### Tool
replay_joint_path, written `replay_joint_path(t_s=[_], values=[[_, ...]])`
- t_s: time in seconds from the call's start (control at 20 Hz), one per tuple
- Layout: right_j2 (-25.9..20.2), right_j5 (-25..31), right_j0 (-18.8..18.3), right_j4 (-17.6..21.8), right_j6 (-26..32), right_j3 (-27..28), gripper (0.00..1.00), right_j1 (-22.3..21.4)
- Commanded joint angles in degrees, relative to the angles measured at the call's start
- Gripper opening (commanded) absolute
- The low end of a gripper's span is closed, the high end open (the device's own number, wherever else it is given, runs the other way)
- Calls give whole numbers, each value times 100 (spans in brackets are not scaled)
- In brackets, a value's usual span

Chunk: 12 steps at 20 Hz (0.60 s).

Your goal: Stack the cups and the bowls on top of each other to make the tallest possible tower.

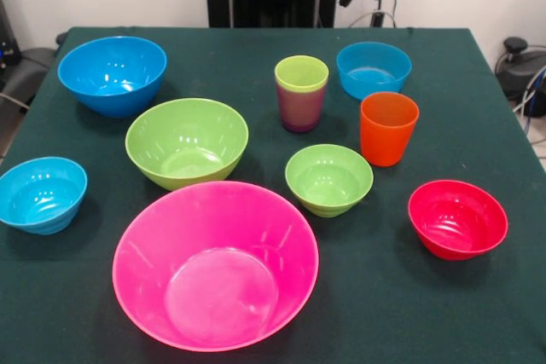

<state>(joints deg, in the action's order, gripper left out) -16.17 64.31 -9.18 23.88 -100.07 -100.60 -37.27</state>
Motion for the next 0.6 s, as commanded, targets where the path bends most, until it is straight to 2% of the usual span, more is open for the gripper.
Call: replay_joint_path(t_s=[0.05, 0.6], values=[[199, -739, 163, -119, -1043, -513, 100, -114], [427, -988, 369, -275, -1078, -594, 100, -90]])
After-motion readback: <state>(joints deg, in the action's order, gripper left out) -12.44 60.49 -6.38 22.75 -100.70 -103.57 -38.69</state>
